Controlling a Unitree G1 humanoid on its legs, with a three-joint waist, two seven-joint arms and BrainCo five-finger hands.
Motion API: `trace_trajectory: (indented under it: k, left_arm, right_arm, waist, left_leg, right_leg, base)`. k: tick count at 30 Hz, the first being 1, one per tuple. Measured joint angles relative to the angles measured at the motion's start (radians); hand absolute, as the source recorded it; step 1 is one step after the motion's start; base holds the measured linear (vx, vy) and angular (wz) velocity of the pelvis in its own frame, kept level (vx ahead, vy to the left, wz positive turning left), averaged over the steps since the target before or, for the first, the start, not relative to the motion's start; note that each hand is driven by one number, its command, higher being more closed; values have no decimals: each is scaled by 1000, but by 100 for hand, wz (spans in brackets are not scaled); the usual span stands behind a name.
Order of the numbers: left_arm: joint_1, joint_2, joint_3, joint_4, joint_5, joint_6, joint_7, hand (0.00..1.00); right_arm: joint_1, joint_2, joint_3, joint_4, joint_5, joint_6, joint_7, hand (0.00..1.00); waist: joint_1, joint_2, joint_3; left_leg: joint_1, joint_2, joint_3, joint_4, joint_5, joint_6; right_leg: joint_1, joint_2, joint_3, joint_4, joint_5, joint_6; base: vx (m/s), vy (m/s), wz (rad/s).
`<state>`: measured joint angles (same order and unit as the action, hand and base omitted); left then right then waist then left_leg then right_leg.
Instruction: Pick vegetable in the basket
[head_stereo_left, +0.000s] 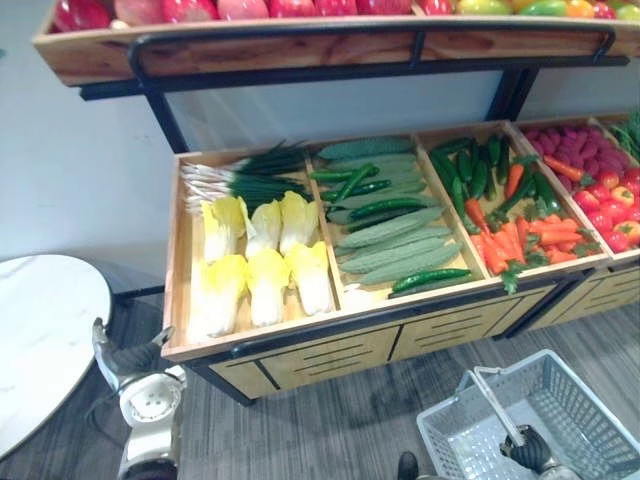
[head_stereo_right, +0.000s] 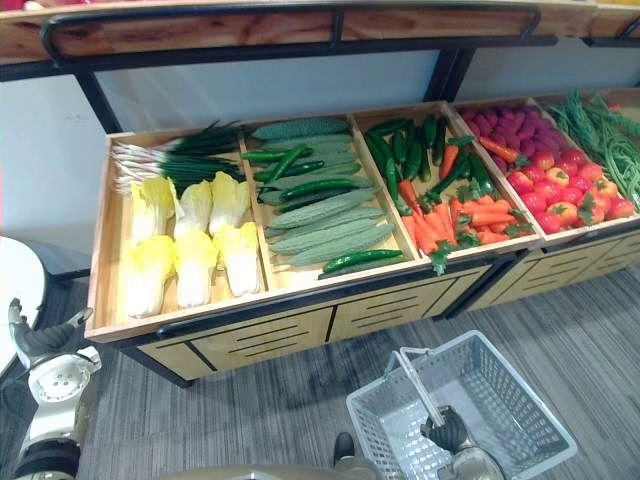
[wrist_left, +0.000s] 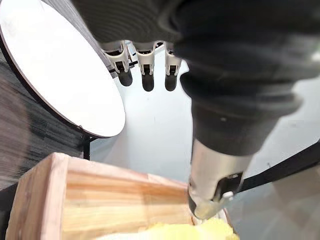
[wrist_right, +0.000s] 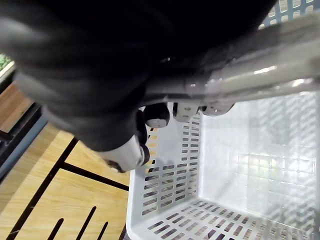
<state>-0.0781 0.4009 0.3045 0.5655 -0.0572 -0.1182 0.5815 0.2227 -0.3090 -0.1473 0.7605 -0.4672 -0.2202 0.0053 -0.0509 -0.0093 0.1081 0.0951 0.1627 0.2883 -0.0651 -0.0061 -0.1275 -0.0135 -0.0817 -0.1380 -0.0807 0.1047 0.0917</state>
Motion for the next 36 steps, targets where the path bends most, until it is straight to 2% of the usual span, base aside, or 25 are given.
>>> trace_trajectory:
  k: [6,17,26,31,36]
  left_arm:
    - [-116,43,-27,49,-5,35,-9,0]
    - [-248,83,-106,119,-5,75,-40,0]
    - [-322,88,-124,160,-7,79,-48,0]
    - [-383,126,-140,201,-8,79,-47,0]
    - [-426,130,-141,225,-7,78,-50,0]
  right_arm:
    - [-31,-3,17,-2,11,-4,-18,100]
    - [-61,-29,97,-9,44,-12,-46,100]
    - [-100,-28,125,-9,47,-30,-69,100]
    - [-125,-27,146,-12,55,-32,-88,100]
    - [-145,-27,157,-12,56,-32,-91,100]
  waist:
    - [-2,5,67]
    - [-4,5,103]
    - [-3,0,160]
    - [-3,-6,201]
    - [-4,-10,224]
  left_leg:
    - [-8,4,8,30,-15,-3]
    - [-56,7,6,59,-18,-3]
    - [-92,8,5,77,-16,-2]
    - [-120,10,5,94,-16,-1]
    - [-146,10,3,105,-16,-1]
  right_leg:
    - [-20,-1,20,22,-3,-4]
    - [-72,-4,24,51,-6,-7]
    - [-111,-7,26,76,-7,-8]
    - [-142,-8,32,93,-7,-9]
    - [-167,-10,32,102,-7,-10]
  base:
    - [-5,-2,-10]
    - [-2,-1,0]
    - [-3,-1,0]
    - [-12,-5,-2]
    - [0,0,0]
